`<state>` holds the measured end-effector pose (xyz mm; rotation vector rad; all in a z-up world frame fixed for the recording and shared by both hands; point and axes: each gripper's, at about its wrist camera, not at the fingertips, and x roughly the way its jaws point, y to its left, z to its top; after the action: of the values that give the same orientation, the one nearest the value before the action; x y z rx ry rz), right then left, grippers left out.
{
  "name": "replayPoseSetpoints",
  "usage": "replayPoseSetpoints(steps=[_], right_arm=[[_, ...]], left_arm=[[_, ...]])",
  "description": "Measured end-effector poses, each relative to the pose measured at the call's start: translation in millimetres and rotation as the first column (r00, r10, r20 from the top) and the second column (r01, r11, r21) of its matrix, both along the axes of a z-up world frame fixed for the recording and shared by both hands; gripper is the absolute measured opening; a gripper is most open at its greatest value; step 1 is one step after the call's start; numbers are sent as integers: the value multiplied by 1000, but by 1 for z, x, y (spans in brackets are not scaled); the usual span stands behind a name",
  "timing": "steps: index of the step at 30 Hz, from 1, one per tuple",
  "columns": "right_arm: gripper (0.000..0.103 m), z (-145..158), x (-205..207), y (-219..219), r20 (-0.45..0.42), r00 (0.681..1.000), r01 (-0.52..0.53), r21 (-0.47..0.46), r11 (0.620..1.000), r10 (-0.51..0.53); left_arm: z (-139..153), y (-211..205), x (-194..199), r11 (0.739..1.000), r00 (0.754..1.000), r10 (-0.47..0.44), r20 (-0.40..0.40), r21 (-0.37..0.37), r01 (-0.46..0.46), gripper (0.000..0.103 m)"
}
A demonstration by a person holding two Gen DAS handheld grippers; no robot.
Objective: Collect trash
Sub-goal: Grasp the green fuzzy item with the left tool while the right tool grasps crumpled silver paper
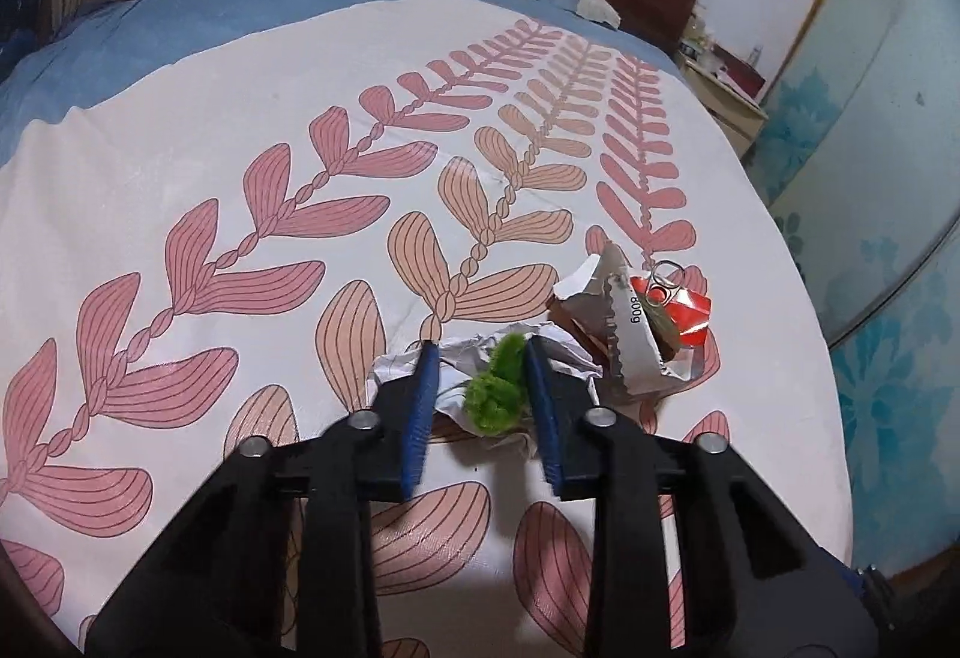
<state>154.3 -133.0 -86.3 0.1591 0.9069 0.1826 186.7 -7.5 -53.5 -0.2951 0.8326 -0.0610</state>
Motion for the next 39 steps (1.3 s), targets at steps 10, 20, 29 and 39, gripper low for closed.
replayPoseSetpoints(steps=[10,20,29,39], right_arm=[[85,2,-1,0,9,1000,7,-13,1000,-7],[85,14,23,33,101,993,-52,-21,998,54],[85,18,89,103,110,978,-181,4,984,179],[60,-13,131,147,-17,979,-204,-85,975,203]], left_arm=[[12,-1,-22,1000,1000,-23,18,-9,23,11],[15,34,-43,996,1000,19,14,-93,-18,10],[16,68,-54,985,996,92,11,-149,-89,10],[14,108,-72,969,986,166,6,-184,-162,10]])
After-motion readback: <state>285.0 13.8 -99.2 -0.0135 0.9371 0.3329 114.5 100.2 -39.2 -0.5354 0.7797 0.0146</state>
